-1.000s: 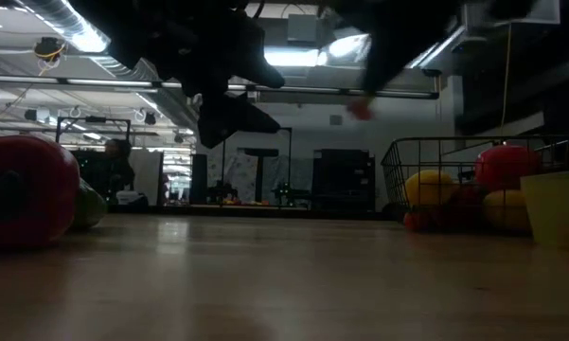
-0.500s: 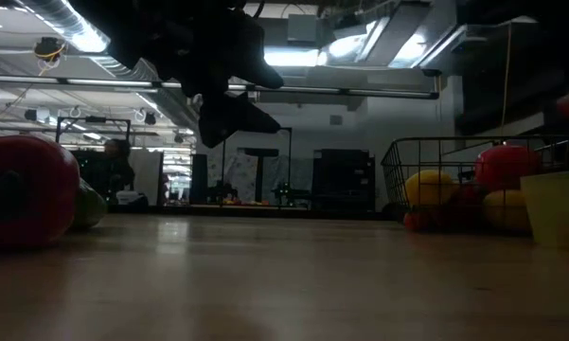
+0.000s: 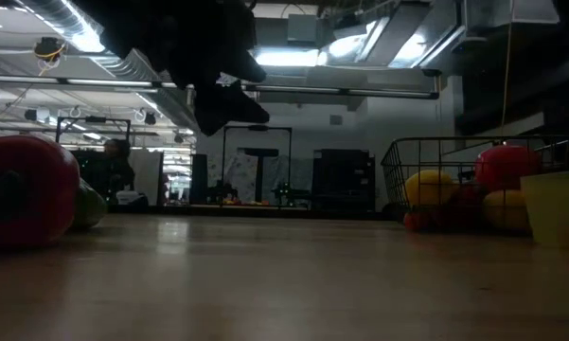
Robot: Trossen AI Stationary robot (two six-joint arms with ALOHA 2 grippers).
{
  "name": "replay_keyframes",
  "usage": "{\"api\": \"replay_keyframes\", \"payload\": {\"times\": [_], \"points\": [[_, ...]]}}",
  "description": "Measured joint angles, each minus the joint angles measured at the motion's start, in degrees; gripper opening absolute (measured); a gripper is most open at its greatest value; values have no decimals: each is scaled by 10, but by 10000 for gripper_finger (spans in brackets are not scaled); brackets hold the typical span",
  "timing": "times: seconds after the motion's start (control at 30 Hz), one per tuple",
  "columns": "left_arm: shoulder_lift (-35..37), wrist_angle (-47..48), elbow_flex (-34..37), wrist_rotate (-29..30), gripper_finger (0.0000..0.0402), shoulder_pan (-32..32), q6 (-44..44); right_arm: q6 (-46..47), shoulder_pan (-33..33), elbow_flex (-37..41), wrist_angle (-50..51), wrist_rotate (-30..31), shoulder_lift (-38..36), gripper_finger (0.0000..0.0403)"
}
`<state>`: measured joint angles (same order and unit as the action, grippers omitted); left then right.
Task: Sort produce into baskets
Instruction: Put the red mushroom into the yellow bin, then put the chayote into the yellow bin
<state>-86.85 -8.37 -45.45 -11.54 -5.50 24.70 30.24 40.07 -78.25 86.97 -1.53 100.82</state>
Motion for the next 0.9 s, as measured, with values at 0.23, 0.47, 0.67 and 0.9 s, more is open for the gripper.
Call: {"api": "replay_keyframes", "payload": {"times": [0.23,0.47,0.67,0.9], "points": [[35,63,0,4,237,0,8,6,0,4,0,5,0,125],[104,224,0,4,237,14,63,10,0,4,-1,15,0,206],[182,372,0,4,237,40,136,10,0,4,-3,19,0,228],[237,435,-1,4,237,56,161,10,0,4,-10,20,0,229]]}}
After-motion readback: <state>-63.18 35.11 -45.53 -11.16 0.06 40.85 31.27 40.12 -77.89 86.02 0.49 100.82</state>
